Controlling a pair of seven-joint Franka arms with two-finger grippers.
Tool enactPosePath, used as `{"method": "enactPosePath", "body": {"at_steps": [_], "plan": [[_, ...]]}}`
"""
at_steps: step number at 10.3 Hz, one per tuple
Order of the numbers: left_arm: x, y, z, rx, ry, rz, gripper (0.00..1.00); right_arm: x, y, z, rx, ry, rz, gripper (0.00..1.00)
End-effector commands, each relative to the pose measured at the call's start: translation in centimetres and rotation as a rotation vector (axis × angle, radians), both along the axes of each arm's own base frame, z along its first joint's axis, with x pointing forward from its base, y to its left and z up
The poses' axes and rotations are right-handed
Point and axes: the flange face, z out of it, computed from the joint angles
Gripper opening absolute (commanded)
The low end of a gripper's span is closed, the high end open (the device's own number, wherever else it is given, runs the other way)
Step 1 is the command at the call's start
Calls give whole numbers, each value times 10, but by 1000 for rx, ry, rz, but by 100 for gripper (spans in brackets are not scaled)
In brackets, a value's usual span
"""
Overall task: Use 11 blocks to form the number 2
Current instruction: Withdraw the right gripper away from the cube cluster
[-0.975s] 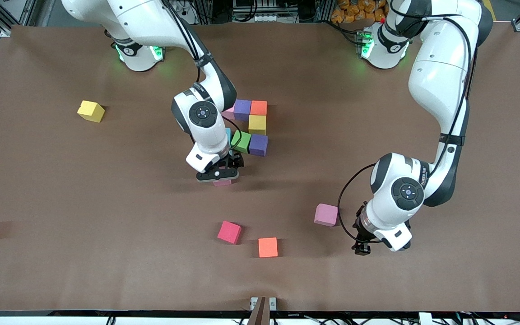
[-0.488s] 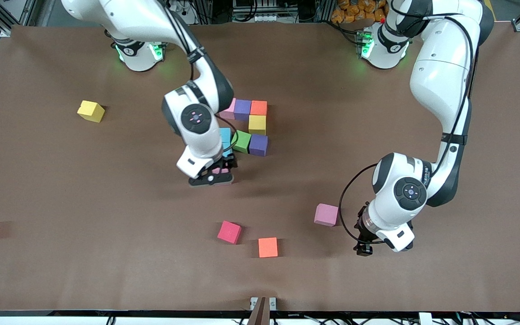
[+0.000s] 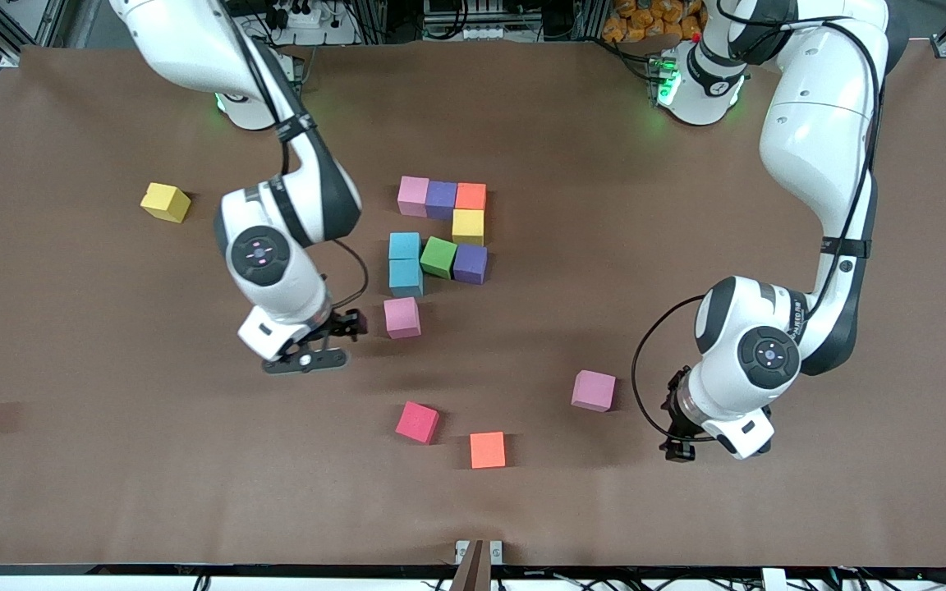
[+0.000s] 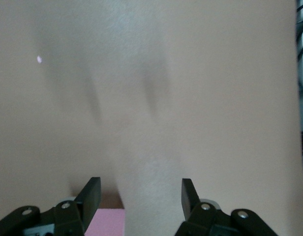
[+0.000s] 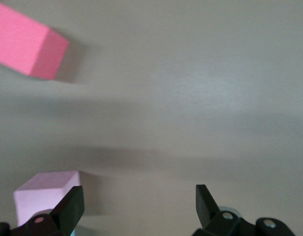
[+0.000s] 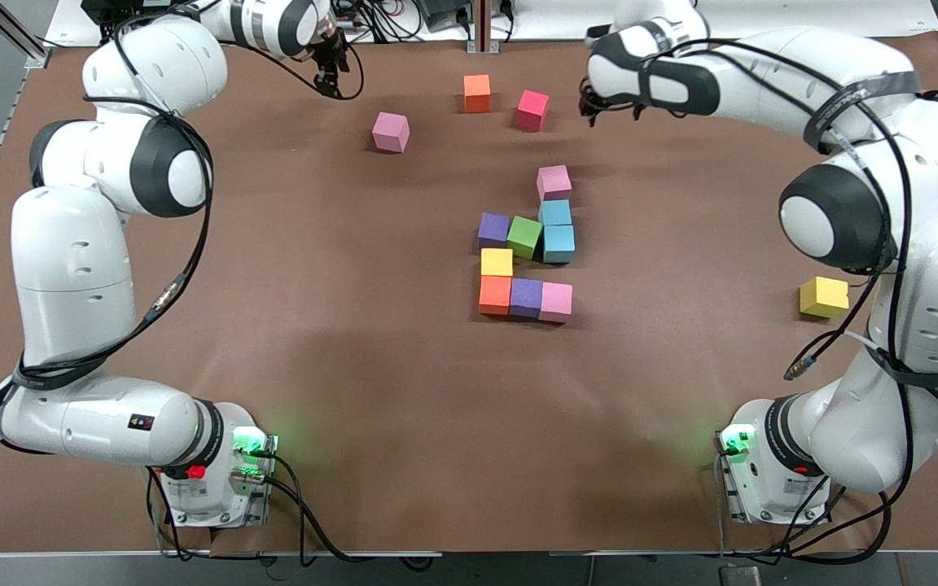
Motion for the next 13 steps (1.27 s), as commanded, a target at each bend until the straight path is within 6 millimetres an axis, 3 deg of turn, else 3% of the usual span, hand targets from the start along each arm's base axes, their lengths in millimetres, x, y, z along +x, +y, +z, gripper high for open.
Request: {"method": "enactPosePath", "body": {"at_steps": [1, 3, 5, 6, 8, 11, 13], "plan": [[-21, -16, 26, 29, 97, -37, 74, 14, -44, 14, -4, 0, -39, 100], [-32, -37, 25, 27, 133, -57, 74, 31, -87, 23, -2, -16, -43, 100], [-39, -56, 7, 28, 149, -64, 74, 40, -99, 47, -1, -4, -27, 100], [-44, -70, -2, 28, 154, -81, 74, 44, -110, 65, -4, 26, -52, 100], [-44, -71, -16, 25, 157, -84, 74, 56, -140, 109, 36, 38, -78, 100], [-41, -73, -29, 8, 137, -81, 74, 41, -179, 188, 86, 19, 11, 100], [-41, -80, -38, -10, 120, -78, 74, 14, -204, 222, 104, 94, -30, 100]]}}
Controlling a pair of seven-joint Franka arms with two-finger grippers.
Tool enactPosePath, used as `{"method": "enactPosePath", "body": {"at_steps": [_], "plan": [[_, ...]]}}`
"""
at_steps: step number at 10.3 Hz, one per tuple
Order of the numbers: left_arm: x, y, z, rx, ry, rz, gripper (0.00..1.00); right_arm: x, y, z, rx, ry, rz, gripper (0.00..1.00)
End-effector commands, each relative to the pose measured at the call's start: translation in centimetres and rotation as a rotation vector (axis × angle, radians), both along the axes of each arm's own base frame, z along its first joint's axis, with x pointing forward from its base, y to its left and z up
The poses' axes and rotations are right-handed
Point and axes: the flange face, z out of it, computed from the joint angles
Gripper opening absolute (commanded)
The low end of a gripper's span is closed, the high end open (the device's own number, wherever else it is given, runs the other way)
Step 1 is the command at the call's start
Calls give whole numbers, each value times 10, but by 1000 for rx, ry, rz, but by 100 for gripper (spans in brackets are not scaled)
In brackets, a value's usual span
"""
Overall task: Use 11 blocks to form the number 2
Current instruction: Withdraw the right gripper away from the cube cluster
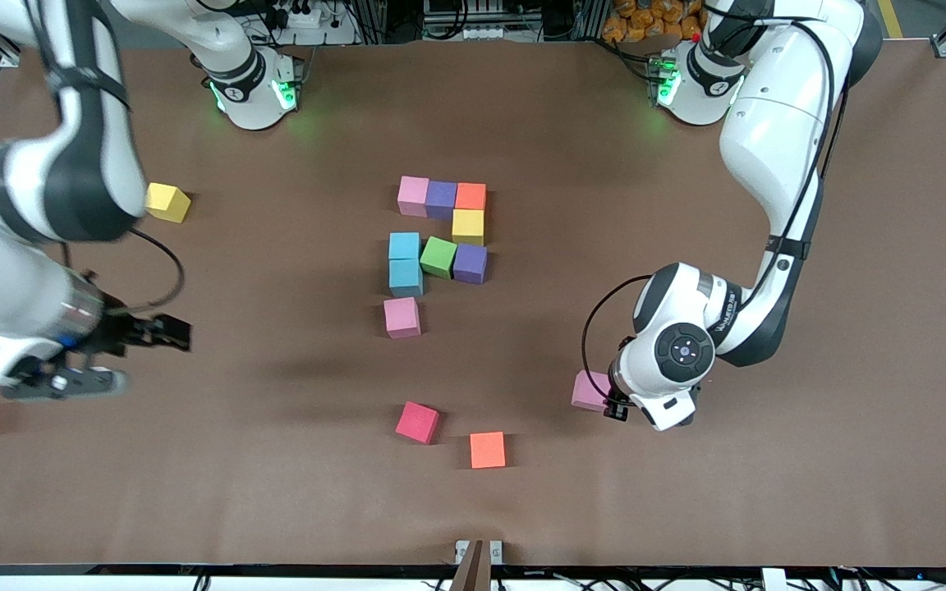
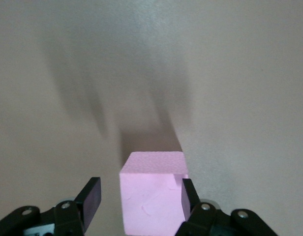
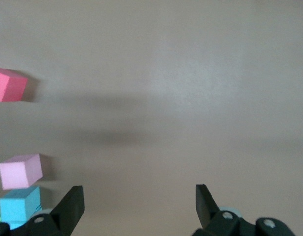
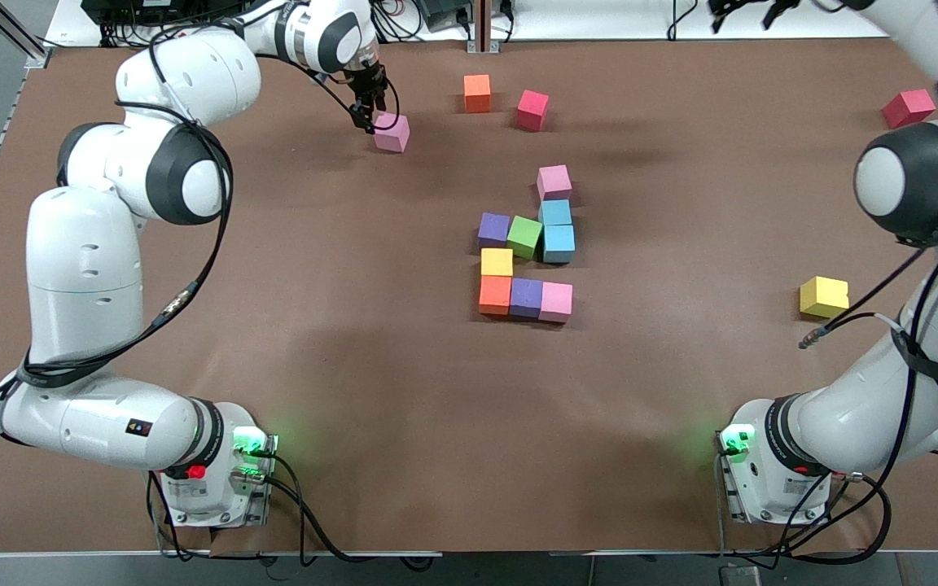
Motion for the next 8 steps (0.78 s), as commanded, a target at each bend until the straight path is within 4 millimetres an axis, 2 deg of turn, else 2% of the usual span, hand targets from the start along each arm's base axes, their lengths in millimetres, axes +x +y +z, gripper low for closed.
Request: {"method": "enactPosePath", "body": {"at_steps": [1, 2, 5, 8], "plan": [[-1, -10, -6, -8, -14, 37, 74, -28, -17, 40, 36, 50, -11, 100], [-1, -9, -8, -11, -22, 48, 74, -33, -25, 52, 39, 48, -33, 100], [-5, -10, -19, -7, -12, 55, 74, -43, -42, 47, 32, 129, -59, 100], [-8, -10, -31, 6, 2, 66, 74, -42, -42, 49, 34, 127, -60, 100]]}}
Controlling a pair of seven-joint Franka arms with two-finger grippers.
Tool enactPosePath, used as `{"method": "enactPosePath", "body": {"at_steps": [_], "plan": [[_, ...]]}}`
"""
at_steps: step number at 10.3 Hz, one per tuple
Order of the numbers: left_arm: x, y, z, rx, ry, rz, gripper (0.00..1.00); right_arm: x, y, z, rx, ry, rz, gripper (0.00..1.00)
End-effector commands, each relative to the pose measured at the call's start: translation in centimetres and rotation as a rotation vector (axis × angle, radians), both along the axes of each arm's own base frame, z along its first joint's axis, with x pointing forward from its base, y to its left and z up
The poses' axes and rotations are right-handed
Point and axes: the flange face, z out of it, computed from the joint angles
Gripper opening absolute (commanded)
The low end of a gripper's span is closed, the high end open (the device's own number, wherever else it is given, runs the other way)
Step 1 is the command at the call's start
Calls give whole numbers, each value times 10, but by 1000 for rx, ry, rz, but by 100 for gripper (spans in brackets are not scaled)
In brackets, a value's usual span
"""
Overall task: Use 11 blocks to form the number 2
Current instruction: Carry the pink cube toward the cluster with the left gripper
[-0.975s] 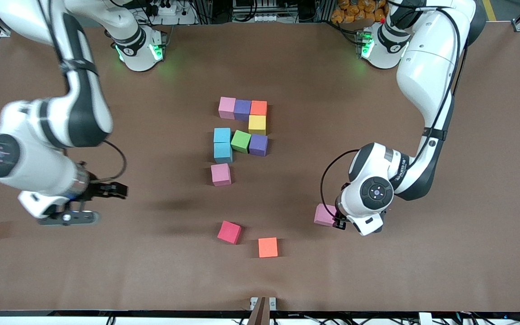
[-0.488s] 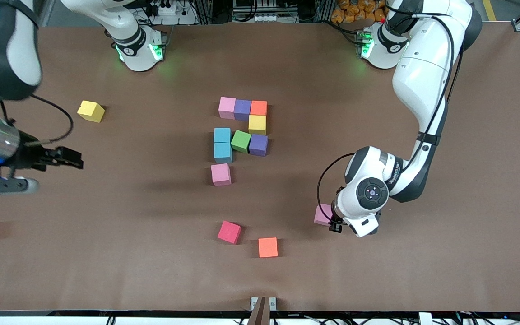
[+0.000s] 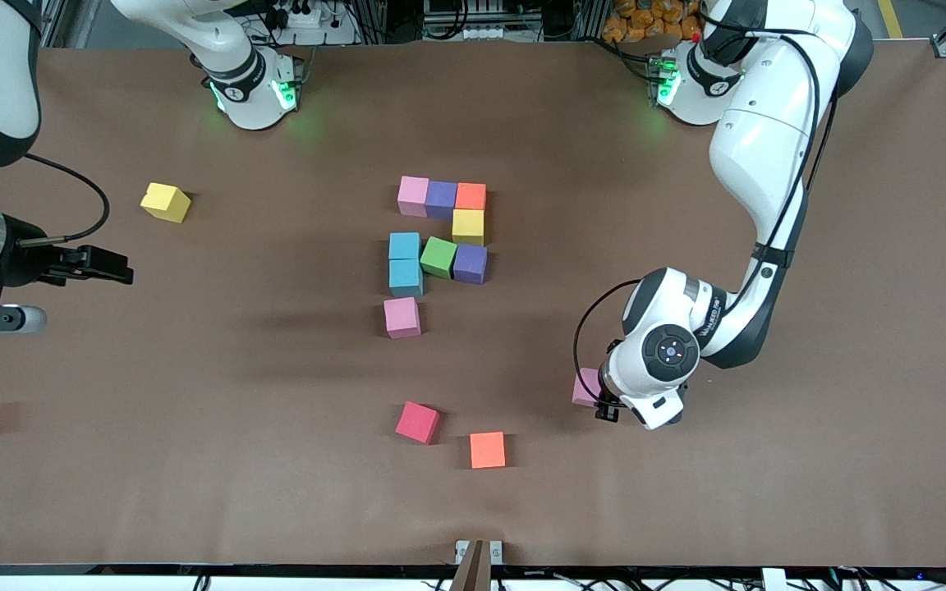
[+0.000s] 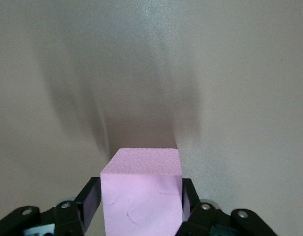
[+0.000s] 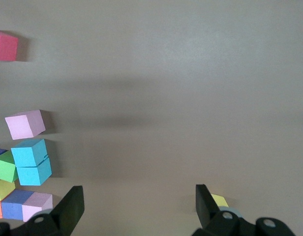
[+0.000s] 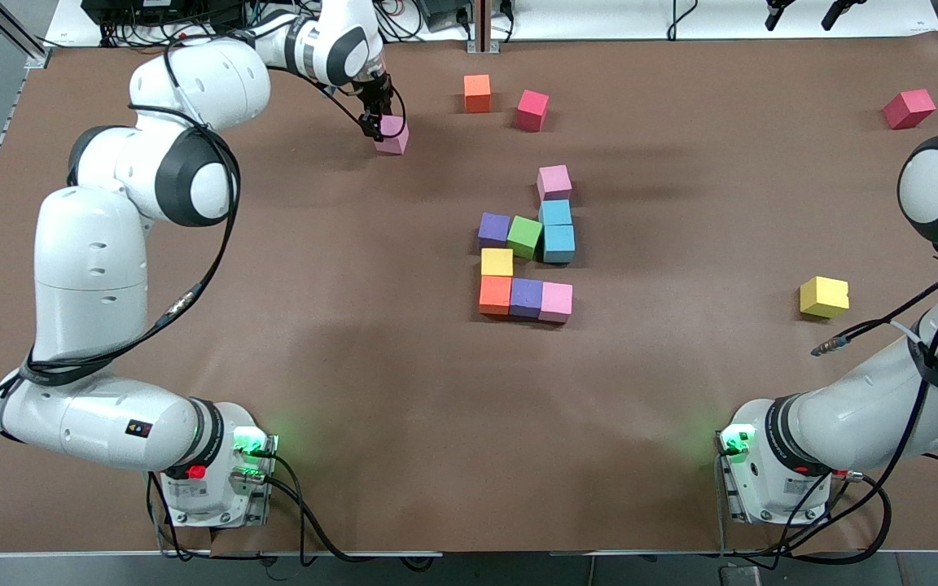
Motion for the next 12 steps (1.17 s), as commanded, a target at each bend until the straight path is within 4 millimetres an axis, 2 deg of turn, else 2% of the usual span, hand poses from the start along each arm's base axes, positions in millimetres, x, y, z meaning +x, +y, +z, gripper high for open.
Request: {"method": "enactPosePath", "body": {"at_steps": [1, 2, 3, 4, 7, 8, 12], "plan": [[-5, -6, -14, 12, 5, 6, 74, 0, -5, 8, 19, -5, -10, 100], [-6, -5, -18, 13, 10, 6, 74, 0, -13, 10, 21, -8, -24, 100], [-7, -7, -22, 16, 14, 2, 65, 1, -12, 9, 22, -9, -21, 100], [-9, -10, -23, 16, 16, -4, 2, 1, -7, 9, 22, -11, -18, 100], [-7, -10, -19, 10, 13, 14, 0, 4, -2, 14, 18, -30, -4, 100], [-7, -10, -17, 12, 11, 45, 0, 5, -6, 15, 18, -32, -12, 100], [-26, -56, -9, 19, -4, 52, 0, 5, -12, 16, 17, -34, -21, 100]]}}
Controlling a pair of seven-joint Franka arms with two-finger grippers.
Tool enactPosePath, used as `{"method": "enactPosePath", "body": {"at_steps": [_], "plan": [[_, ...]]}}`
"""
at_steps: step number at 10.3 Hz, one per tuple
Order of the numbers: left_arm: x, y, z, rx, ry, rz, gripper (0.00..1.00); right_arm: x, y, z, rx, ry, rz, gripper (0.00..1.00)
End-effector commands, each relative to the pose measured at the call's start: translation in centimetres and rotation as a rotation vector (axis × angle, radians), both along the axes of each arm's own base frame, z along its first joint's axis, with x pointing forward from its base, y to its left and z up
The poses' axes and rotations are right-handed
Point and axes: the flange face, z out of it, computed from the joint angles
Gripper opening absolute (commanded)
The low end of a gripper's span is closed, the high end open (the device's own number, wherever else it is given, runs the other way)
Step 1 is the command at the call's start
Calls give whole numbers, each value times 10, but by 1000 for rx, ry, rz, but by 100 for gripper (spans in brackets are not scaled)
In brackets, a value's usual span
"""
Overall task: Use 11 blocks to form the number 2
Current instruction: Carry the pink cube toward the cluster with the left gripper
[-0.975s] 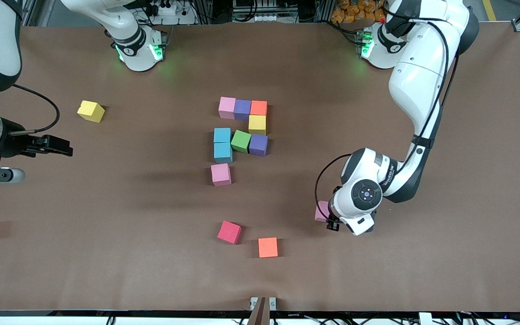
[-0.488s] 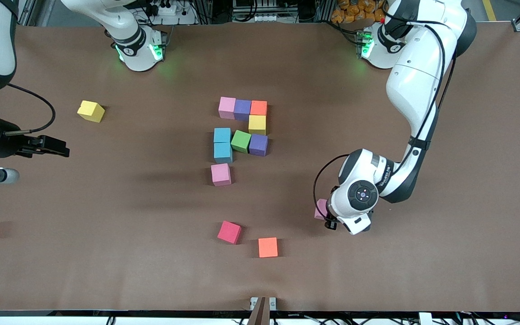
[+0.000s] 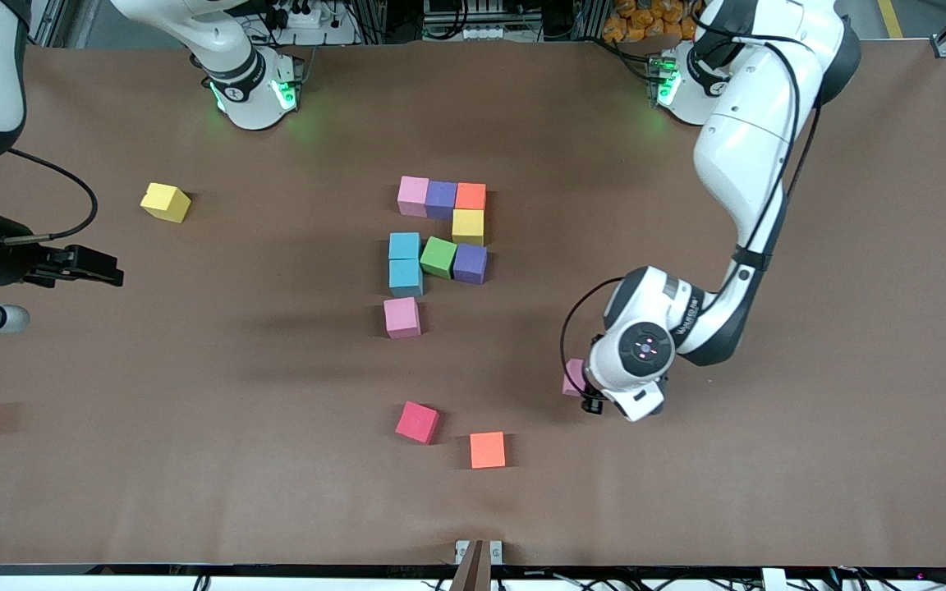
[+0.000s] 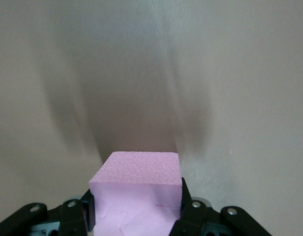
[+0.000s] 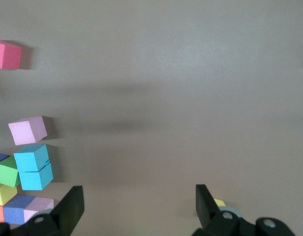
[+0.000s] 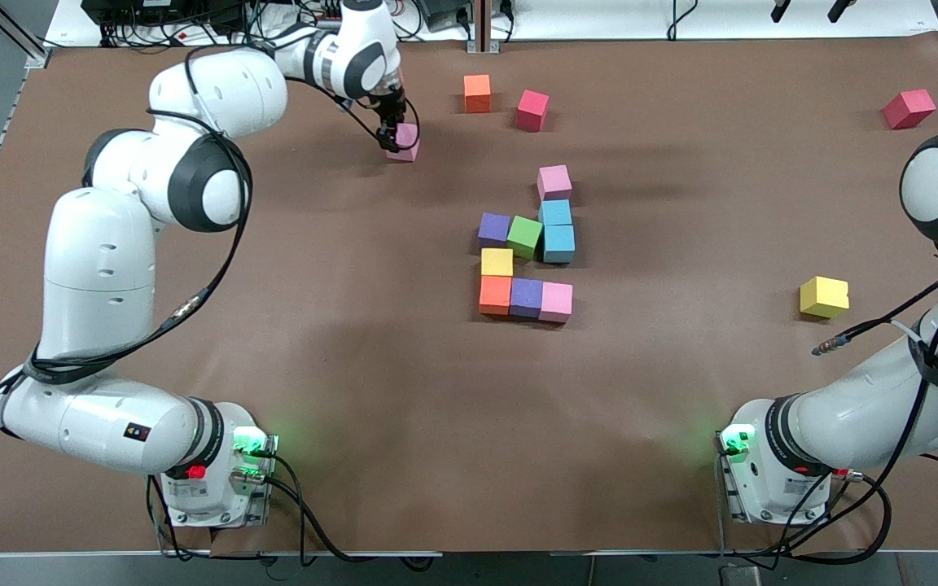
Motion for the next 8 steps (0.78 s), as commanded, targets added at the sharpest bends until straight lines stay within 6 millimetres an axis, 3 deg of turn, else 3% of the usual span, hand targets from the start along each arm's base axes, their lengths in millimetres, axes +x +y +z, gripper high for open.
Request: {"method": "enactPosePath", "body": {"at_steps": [1, 5, 6, 8], "plan": [[-9, -24, 13, 13, -26, 29, 0, 3, -5, 5, 13, -6, -10, 100], [-52, -100, 20, 18, -42, 63, 0, 3, -4, 5, 13, -8, -7, 100], [-61, -112, 20, 24, -45, 73, 0, 3, -6, 5, 13, -8, -10, 100], [-91, -156, 25, 17, -56, 68, 0, 3, -9, 5, 13, -8, -13, 100]]}}
